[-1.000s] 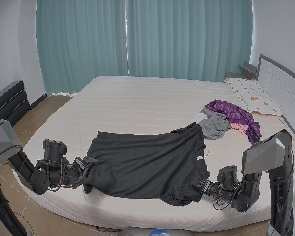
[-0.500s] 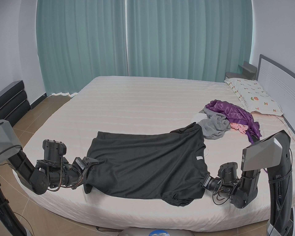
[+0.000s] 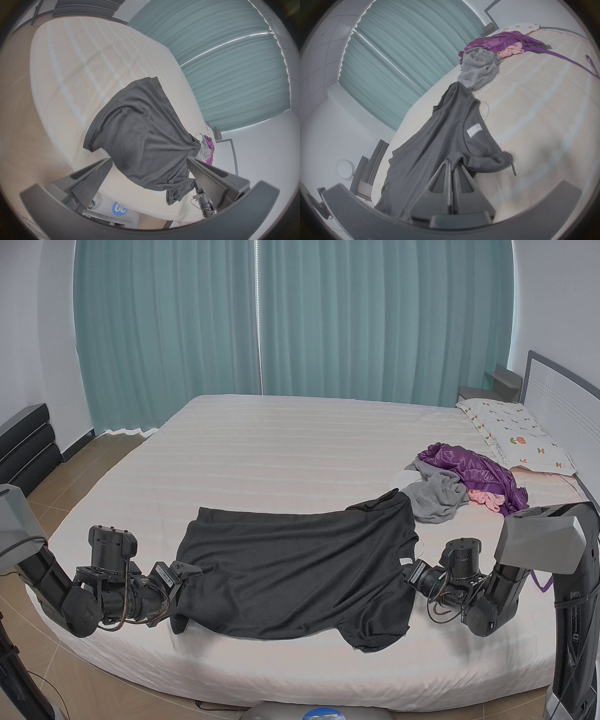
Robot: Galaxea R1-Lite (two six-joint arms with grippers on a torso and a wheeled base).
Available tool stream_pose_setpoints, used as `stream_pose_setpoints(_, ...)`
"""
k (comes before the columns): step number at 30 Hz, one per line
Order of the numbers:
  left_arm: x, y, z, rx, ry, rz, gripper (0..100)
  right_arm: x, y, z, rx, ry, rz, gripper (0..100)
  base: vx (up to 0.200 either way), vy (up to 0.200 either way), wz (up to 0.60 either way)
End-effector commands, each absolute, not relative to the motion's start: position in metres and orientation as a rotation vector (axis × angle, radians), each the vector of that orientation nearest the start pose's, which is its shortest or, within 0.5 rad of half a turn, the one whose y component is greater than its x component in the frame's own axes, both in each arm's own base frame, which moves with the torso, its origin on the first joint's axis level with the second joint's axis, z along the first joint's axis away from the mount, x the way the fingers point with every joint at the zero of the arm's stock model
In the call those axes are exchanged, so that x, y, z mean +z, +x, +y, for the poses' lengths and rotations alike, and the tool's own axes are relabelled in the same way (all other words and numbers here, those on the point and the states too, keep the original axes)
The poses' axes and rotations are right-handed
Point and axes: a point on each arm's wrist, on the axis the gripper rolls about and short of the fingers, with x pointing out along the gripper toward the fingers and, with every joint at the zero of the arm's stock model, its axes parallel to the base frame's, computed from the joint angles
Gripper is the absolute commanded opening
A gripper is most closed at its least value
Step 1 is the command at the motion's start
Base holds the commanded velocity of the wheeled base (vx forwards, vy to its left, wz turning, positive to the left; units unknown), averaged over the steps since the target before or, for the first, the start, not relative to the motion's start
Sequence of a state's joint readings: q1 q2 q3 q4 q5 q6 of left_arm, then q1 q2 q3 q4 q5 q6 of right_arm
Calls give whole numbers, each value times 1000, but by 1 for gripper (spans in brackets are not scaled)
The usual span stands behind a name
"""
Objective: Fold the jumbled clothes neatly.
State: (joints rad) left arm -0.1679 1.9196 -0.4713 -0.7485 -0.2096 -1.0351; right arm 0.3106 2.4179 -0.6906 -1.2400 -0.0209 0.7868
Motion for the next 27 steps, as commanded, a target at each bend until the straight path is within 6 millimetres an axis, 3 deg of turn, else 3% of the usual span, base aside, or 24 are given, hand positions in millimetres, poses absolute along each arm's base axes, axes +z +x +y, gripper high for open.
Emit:
stream_pose_setpoints(1,48,273,-52,42,-991,839,100,-13,376,113,89,704,501,0,0,0,0)
stream_pose_setpoints(5,48,273,-52,41,-991,841,100,-11,394,116,74,699,525,0,0,0,0)
stream_pose_setpoints(13,46,273,-52,45,-990,845,100,-30,418,121,55,676,561,0,0,0,0)
stream_pose_setpoints(14,46,273,-52,44,-991,845,100,-33,419,121,53,675,563,100,0,0,0)
stream_pose_setpoints(19,46,274,-52,45,-990,845,100,-34,418,119,52,675,569,100,0,0,0)
stream_pose_setpoints(21,46,274,-52,45,-990,845,100,-25,414,113,57,689,563,100,0,0,0)
stream_pose_setpoints(27,47,274,-51,44,-990,841,100,-8,377,102,146,704,674,100,0,0,0)
